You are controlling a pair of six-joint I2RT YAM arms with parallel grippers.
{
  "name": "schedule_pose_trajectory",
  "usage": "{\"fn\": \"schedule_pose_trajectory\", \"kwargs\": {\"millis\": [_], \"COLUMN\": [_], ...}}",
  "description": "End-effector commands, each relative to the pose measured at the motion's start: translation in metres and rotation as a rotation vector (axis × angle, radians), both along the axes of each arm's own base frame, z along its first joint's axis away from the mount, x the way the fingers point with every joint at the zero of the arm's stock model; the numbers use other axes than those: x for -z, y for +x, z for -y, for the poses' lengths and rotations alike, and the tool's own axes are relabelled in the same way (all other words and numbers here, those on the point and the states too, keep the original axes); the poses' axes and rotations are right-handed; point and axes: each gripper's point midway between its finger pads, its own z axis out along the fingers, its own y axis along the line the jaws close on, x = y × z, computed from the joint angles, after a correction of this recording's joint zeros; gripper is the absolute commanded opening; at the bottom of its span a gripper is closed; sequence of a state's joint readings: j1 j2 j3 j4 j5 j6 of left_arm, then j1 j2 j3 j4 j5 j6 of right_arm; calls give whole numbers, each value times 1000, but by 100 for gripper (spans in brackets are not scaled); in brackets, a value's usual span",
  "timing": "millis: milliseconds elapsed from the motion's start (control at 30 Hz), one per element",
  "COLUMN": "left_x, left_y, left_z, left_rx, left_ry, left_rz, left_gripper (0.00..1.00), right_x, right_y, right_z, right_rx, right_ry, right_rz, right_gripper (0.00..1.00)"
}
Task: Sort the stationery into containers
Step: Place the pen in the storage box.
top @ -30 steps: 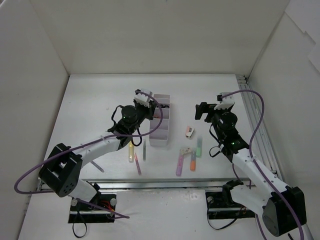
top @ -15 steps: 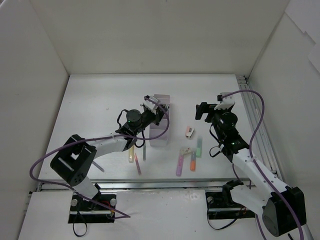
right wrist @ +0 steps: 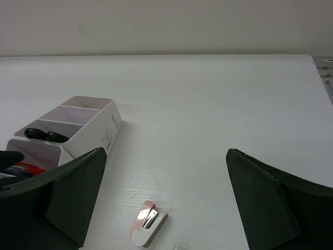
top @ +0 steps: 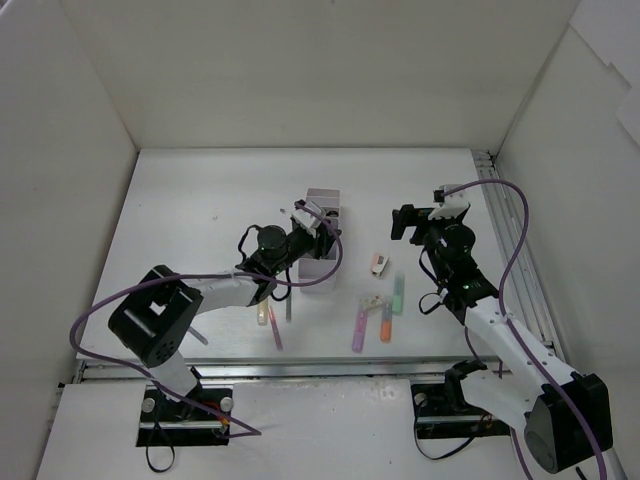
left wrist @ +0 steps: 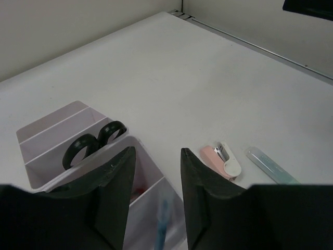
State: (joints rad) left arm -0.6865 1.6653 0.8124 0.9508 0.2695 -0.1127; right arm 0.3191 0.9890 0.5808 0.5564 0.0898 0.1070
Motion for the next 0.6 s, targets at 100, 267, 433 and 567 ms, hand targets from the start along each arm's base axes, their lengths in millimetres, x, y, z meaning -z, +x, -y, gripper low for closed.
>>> {"fn": "schedule_pose_trajectory", "kwargs": {"millis": [100,267,433,567], "left_x": [-48,-63,-73,-39], "left_y": [-6,-7,-14,-38], "left_z": [-7,-28,-101,-192], "left_rx": [-22,-119,-444,-893], "left_ry": [-85,-105,-93,-194], "left_rz": [97,66,-125,-495], "left_gripper": [42,76,100,99], "right_x": [-22,-25,-27,-22], "right_y": [5,4,4,12], "right_z": [2,4,3,4], "right_rx": [5,11,7,24], "right_ry": [18,23,34,37], "right_rz": [79,86,89,66], "right_gripper": [98,98,98,98]}}
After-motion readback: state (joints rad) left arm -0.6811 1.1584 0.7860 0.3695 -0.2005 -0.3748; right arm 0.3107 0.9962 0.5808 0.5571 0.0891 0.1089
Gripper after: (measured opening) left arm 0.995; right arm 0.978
